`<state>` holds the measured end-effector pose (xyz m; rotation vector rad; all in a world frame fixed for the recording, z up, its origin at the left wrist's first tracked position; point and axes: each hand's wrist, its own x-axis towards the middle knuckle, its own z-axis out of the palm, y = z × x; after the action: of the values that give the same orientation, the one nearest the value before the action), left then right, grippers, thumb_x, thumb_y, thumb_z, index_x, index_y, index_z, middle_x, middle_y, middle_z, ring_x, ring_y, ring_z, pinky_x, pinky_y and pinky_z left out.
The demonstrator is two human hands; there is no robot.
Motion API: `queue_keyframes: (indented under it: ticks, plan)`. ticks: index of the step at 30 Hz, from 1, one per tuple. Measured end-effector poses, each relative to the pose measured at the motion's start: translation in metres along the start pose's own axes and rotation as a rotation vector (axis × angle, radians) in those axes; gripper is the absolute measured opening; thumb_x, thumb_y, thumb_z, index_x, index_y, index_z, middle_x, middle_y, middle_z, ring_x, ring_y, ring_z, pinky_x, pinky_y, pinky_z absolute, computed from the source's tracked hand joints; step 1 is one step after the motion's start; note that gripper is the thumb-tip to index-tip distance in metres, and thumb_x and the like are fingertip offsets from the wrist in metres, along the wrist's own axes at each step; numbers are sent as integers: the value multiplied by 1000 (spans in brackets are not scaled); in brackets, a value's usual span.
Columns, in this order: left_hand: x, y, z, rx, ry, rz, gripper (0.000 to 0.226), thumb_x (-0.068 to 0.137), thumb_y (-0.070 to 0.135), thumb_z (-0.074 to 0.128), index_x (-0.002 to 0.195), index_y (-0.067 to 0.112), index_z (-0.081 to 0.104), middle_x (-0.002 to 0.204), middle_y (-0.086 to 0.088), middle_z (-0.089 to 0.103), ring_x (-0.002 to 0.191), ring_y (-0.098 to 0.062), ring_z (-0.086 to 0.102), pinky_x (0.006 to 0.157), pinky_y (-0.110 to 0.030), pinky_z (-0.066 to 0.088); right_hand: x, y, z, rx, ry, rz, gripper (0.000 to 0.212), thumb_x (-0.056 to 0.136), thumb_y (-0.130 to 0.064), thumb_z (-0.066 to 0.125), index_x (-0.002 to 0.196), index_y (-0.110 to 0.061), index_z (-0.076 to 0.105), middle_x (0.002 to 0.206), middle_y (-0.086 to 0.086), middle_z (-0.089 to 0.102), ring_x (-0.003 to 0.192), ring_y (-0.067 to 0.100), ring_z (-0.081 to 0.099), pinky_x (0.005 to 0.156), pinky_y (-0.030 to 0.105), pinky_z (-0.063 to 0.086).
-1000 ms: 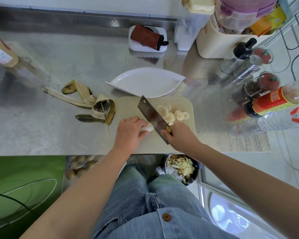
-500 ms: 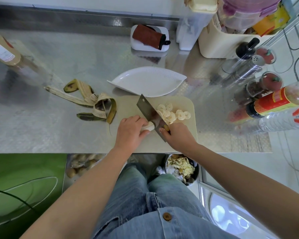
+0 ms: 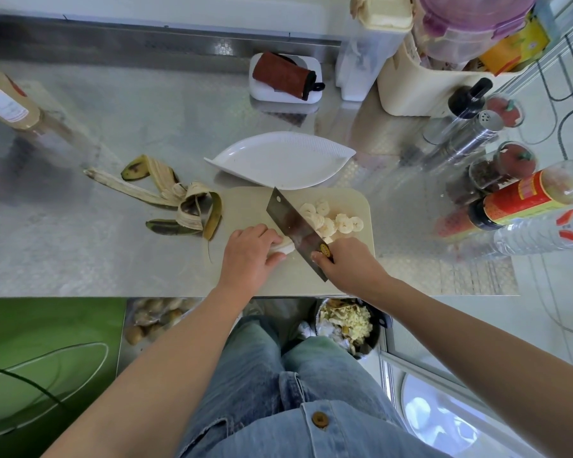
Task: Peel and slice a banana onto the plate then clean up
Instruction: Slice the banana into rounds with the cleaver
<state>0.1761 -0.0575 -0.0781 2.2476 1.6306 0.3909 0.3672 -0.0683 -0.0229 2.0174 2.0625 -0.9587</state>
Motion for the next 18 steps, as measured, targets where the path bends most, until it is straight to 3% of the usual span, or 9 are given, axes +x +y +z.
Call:
queue_keyframes:
  ticks: [7, 11, 18]
  plan:
    - [-1, -2, 0, -10, 19, 28, 31, 68, 24, 83, 92, 13, 67, 86, -4, 63, 73, -22, 58, 68, -31, 41, 0, -3, -9, 49, 53, -14, 51, 97, -36, 46, 52, -13, 37, 49, 4, 40, 47, 18, 39, 49, 33, 30]
    - [-4, -2, -1, -43, 35, 54, 31, 70, 20, 82, 94, 13, 65, 88, -5, 63, 73, -23, 58, 61, -33, 46, 0, -5, -11, 22, 15, -17, 49, 98, -37, 45, 55, -13, 40, 51, 4, 43, 49, 20, 41, 53, 35, 36]
    - [-5, -10, -4, -48, 20, 30, 28, 76, 20, 77, 99, 13, 63, 94, -6, 63, 81, -23, 58, 69, -33, 48, -1, -10, -11, -11, -9, -36, 49, 98, -36, 45, 54, -15, 41, 51, 2, 45, 48, 17, 42, 51, 32, 35]
